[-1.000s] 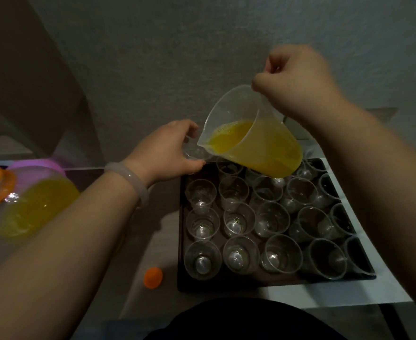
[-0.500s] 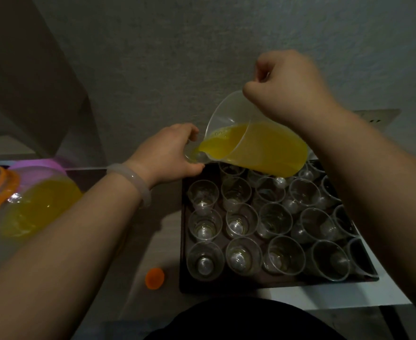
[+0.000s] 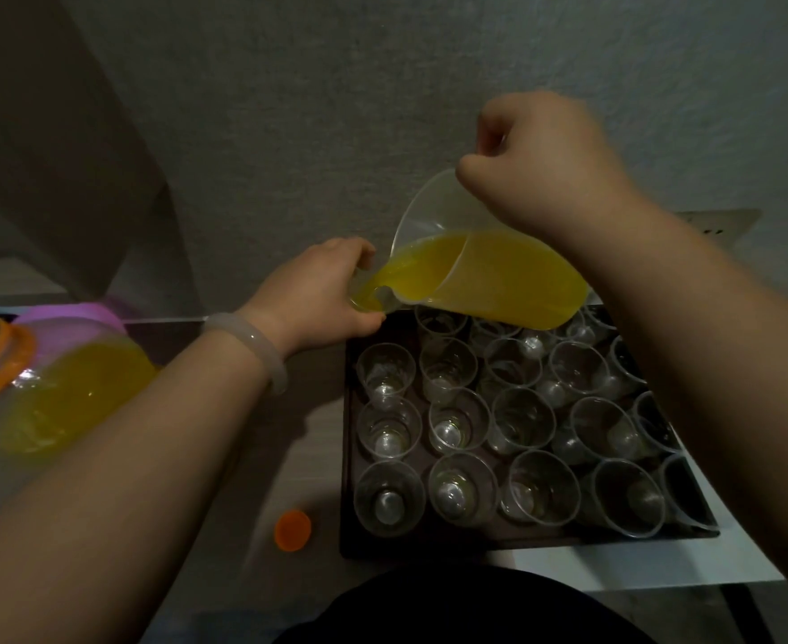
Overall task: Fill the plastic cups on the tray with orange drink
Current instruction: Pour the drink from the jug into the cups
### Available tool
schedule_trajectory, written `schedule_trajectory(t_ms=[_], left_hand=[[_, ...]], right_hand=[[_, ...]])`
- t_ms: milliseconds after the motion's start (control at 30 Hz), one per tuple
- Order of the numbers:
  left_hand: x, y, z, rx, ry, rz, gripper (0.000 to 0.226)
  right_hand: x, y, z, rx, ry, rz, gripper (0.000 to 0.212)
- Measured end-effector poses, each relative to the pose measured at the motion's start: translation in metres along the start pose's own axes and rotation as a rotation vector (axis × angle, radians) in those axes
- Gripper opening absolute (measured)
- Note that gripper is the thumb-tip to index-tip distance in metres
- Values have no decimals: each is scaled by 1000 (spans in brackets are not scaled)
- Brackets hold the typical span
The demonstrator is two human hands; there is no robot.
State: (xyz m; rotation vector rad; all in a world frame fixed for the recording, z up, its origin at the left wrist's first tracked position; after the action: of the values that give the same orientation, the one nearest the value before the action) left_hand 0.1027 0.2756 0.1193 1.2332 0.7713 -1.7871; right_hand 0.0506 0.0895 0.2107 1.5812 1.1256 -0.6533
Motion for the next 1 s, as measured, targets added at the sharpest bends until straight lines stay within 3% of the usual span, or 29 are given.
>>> schedule_trajectory(t_ms=[1000], left_hand=[[4, 4, 4, -10, -27, -10, 70]], right_hand=[[-3, 3, 2, -17, -44, -13, 9]])
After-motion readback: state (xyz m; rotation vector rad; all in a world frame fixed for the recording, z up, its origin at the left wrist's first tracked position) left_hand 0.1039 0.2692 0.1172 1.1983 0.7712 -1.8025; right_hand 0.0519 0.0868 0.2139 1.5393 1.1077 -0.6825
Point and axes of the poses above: each hand's wrist, its own y-axis towards the middle knuckle, its own x-axis out of the palm, z = x × y, the point moved 2 cm from there along y, towards the middle knuckle, and after that the axes turned 11 degrees about -x, right-handed, at the moved point
